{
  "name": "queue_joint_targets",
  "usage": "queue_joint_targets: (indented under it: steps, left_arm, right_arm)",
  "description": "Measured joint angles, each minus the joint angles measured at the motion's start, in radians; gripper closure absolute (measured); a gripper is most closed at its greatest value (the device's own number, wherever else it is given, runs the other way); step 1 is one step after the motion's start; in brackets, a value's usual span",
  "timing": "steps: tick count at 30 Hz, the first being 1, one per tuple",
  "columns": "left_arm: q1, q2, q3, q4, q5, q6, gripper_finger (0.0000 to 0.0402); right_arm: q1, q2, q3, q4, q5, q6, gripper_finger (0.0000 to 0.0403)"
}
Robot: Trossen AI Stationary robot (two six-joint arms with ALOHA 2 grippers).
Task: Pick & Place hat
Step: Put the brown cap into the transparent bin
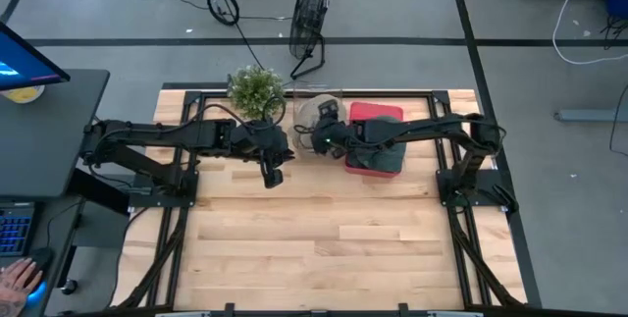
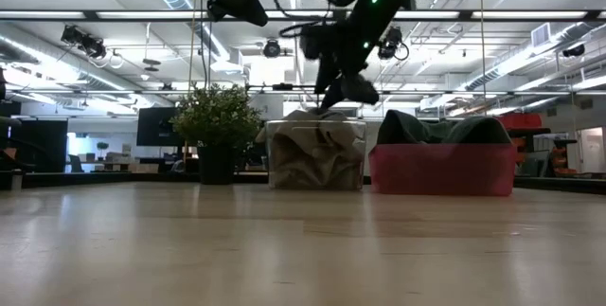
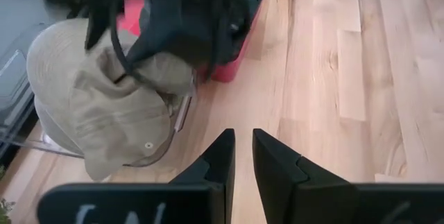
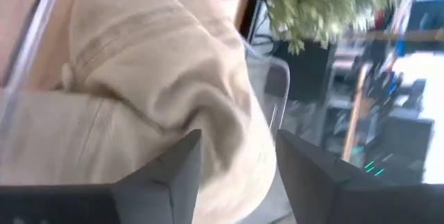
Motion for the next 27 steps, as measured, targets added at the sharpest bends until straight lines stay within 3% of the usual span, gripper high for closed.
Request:
queue_joint_targets:
  steps: [6,12,23,27]
  left_arm:
    - [0.000,0.000,0.000,-0.002,0.000,-0.019,0.0349]
    - [0.000,0.000,0.000,-0.001,0.000,-0.017,0.0349]
    - [0.000,0.000,0.000,0.003,0.000,-0.014,0.0349]
    - [0.000,0.000,0.000,0.006,0.000,-0.013,0.0349]
  right_arm:
    - [-0.015,-0.116,0.000,-0.098,-0.064,0.458,0.0209]
    - [-0.083,-0.163,-0.008,-0.114,-0.382,0.869,0.0208]
    - [-0.137,-0.161,-0.199,0.087,-0.372,0.911,0.0208]
    - [-0.152,-0.161,-0.257,0.182,-0.349,0.853,0.0208]
